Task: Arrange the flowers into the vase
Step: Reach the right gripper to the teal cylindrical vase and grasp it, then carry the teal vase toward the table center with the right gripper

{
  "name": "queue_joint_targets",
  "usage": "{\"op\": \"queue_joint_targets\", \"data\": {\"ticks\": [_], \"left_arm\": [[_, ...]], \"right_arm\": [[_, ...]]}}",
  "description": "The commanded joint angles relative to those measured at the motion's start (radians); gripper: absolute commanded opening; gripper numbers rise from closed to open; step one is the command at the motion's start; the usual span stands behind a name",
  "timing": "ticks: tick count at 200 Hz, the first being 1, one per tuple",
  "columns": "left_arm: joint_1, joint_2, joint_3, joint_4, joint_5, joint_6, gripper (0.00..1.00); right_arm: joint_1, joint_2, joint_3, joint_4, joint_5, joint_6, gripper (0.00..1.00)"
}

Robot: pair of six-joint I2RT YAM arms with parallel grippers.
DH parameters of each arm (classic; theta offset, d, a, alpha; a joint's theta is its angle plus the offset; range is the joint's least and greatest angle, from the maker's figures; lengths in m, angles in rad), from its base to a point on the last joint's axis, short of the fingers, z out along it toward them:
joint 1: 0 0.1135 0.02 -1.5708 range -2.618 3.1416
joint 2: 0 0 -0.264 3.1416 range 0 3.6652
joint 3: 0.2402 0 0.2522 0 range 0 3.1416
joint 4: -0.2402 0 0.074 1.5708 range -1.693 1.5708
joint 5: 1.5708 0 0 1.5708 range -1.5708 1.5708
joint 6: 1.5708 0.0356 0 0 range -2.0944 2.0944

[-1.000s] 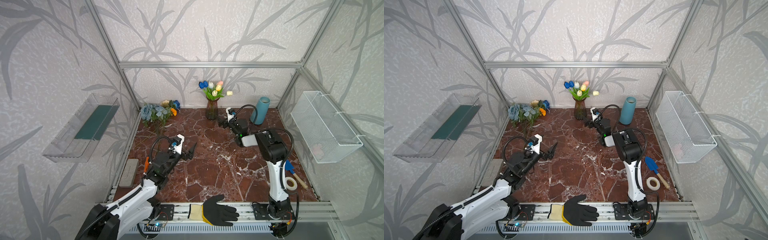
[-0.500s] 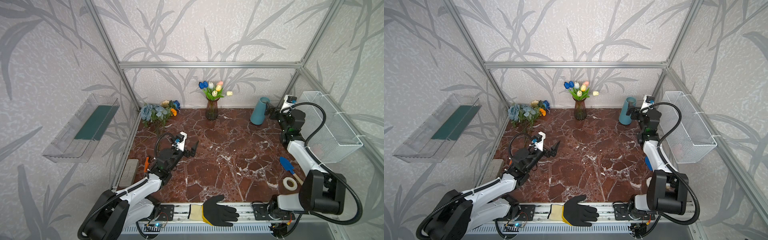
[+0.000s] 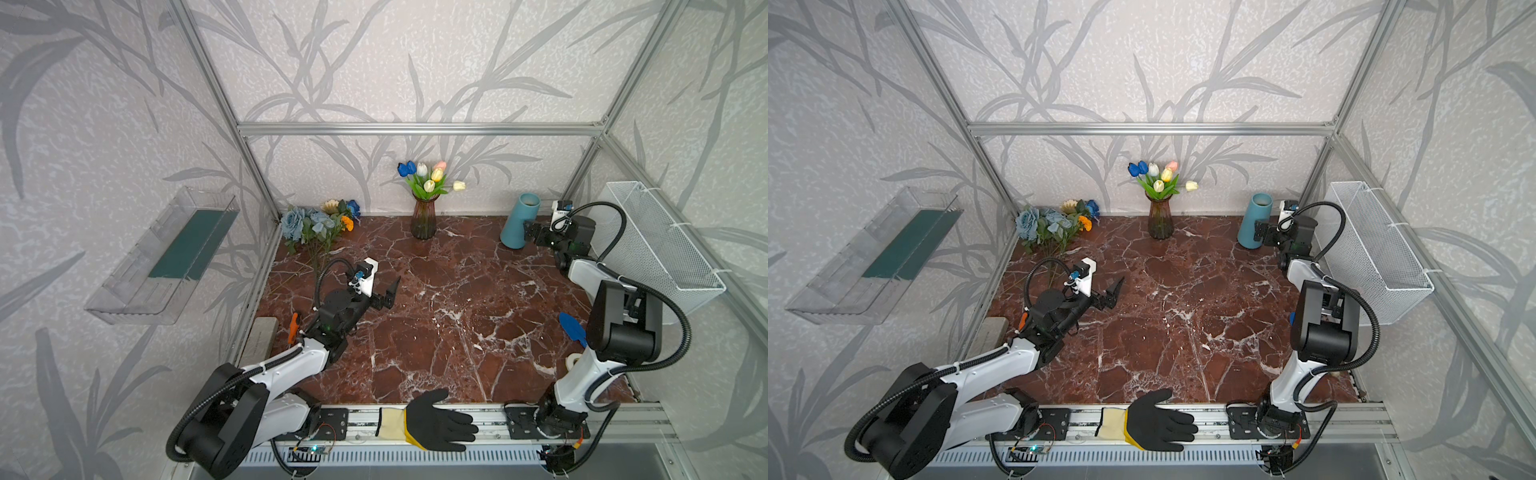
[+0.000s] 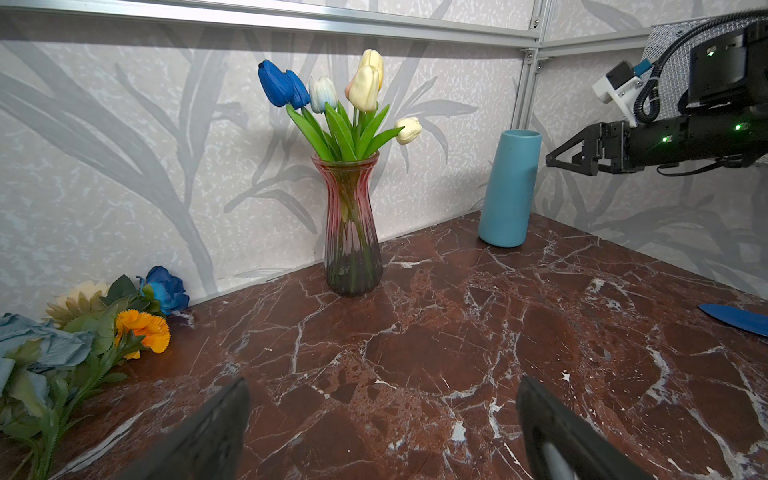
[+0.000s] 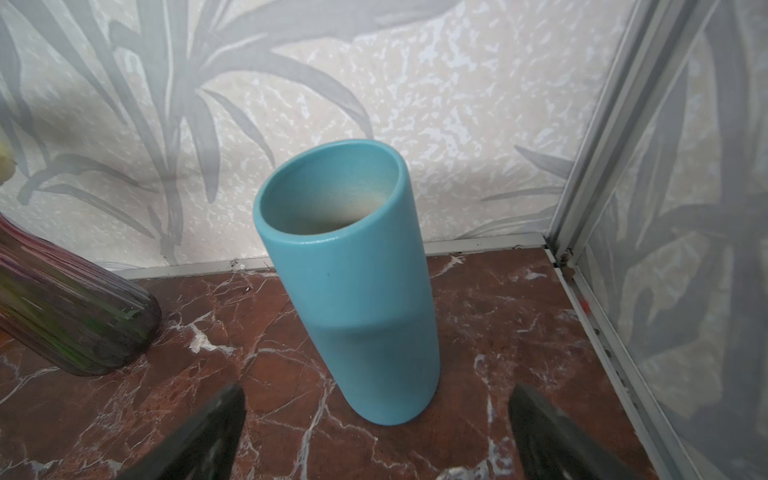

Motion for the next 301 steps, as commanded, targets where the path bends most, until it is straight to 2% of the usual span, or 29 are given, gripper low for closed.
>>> {"op": "queue_joint_targets", "data": {"ticks": [1, 23, 94, 155, 227, 246, 280, 301], "left_arm": [[0.004, 0.001, 0.032, 0.011, 0.014, -0.005, 0.99], [0.003, -0.007, 0.026, 0.005, 0.012, -0.006, 1.0], [0.003, -0.061, 0.03, -0.075, 0.002, 0.006, 1.0], [0.003, -0.073, 0.039, -0.094, 0.003, 0.001, 0.99], [0.003, -0.088, 0.033, -0.105, -0.006, 0.001, 0.99], [0.003, -0.095, 0.031, -0.114, -0.006, 0.007, 1.0], [0.004, -0.12, 0.024, -0.127, -0.016, 0.007, 1.0], [0.003, -0.143, 0.012, -0.131, -0.046, -0.002, 1.0]], "right_arm": [[0.001, 0.062, 0.055, 0.164, -0.073, -0.014, 0.99], [0.011, 0.119, 0.087, 0.213, -0.117, -0.044, 0.99], [0.035, 0.258, 0.196, 0.305, -0.057, -0.09, 0.99], [0.046, 0.361, 0.307, 0.351, -0.077, -0.102, 0.99], [0.051, 0.389, 0.317, 0.372, -0.128, -0.117, 0.75], [0.053, 0.385, 0.316, 0.358, -0.146, -0.125, 0.6], [0.06, 0.351, 0.269, 0.383, -0.15, -0.144, 0.44], [0.067, 0.311, 0.226, 0.4, -0.174, -0.132, 0.3]]}}
